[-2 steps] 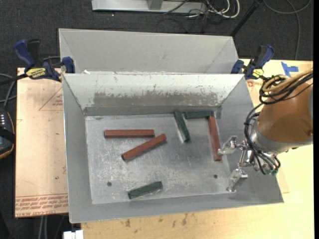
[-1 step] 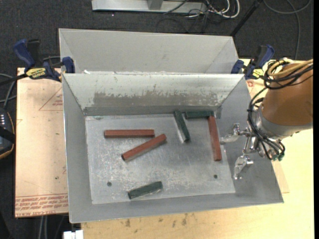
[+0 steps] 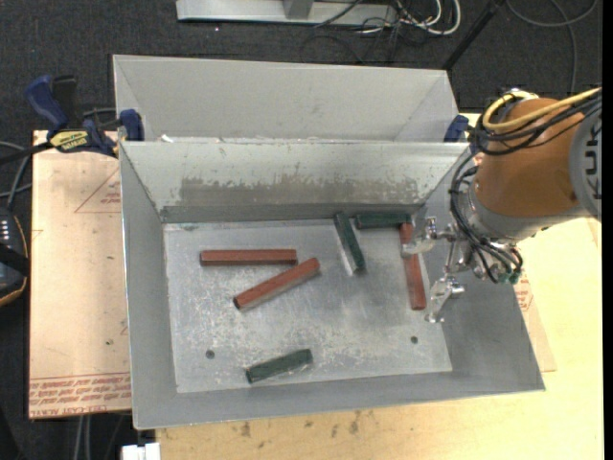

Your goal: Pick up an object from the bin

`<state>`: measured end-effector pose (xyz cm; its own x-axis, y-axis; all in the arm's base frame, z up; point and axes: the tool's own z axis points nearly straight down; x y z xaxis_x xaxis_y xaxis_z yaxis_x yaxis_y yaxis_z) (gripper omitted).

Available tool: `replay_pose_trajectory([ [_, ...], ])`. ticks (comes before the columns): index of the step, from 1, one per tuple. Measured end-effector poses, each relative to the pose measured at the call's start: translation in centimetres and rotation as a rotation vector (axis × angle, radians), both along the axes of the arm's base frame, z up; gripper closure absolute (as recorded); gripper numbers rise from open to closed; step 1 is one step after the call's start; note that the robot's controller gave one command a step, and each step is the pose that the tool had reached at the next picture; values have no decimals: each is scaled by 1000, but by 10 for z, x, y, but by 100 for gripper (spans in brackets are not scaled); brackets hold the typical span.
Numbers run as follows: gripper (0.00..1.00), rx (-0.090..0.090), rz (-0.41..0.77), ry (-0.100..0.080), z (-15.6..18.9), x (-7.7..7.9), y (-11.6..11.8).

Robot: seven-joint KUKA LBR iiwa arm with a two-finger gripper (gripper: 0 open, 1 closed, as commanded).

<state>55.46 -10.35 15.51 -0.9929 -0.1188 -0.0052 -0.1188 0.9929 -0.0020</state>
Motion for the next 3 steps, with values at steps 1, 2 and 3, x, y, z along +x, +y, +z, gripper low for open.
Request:
replay_pose_trajectory([
  [1,0,3,27,1,-10,14,-18],
  [2,0,1,198,4,-19,11,-34],
  [3,100,3,412,-11,-80,88,-34],
])
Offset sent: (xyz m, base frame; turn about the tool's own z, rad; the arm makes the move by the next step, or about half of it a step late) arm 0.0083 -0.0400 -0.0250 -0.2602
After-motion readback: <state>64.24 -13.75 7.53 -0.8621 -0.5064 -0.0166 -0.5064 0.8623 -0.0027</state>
